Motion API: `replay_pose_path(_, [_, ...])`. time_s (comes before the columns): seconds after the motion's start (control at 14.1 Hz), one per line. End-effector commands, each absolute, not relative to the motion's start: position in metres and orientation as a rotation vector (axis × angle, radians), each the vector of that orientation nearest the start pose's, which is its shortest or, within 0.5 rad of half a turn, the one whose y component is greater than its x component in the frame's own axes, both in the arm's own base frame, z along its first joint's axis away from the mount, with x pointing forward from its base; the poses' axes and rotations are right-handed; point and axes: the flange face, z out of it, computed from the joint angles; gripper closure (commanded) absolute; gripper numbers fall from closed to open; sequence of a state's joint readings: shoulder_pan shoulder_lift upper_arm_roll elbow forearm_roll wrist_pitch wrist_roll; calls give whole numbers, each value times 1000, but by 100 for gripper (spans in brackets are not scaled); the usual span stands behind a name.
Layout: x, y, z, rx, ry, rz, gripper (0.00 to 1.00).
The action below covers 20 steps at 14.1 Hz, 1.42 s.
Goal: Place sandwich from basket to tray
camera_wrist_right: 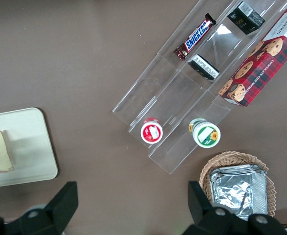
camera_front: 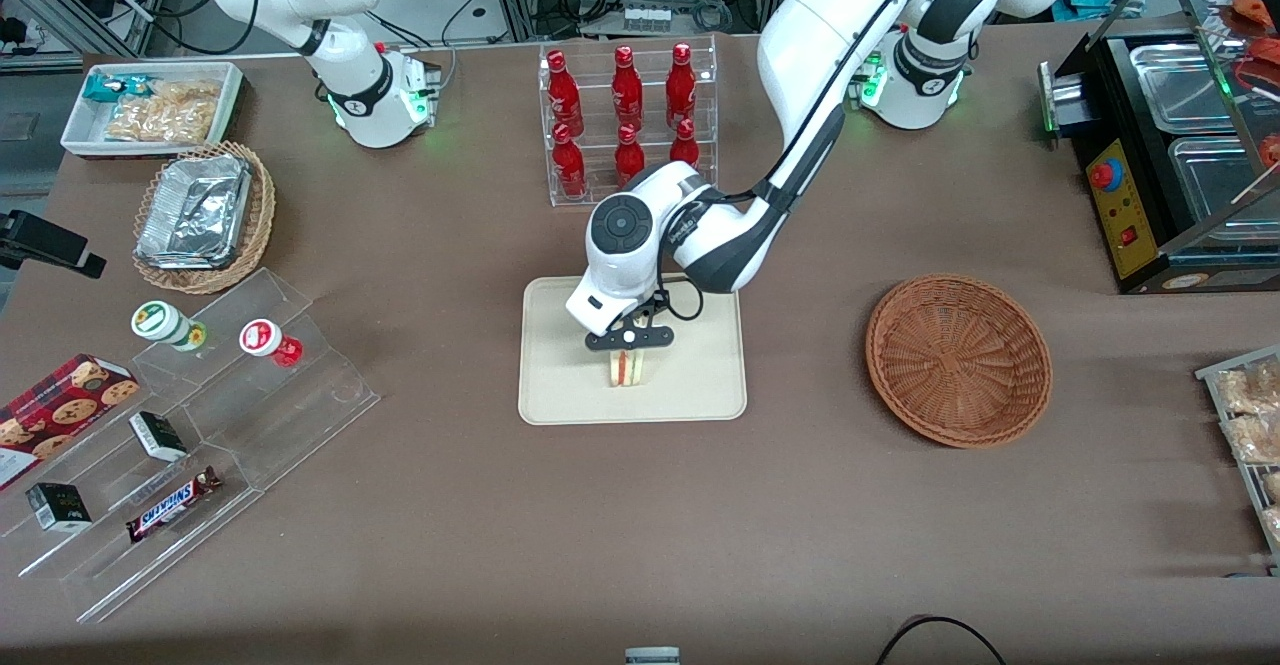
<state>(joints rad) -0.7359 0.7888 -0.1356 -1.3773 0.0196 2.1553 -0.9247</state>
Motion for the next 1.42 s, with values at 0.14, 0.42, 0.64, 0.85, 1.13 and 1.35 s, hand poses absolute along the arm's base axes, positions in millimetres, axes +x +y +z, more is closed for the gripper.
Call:
replay_pose_path(0.14, [493, -552, 252, -3193, -195, 90, 0])
replay_pose_path(0.42, [495, -543, 303, -3169, -185, 71, 0])
replay_pose_path(0.64, [507, -500, 358, -3080, -256, 144, 0])
replay_pose_path(0.85, [527, -454, 366, -3010, -336, 210, 0])
replay_pose_path(1.13, [535, -389, 370, -2990, -283, 252, 0])
replay_pose_path(1.35, [546, -317, 385, -3003, -191, 288, 0])
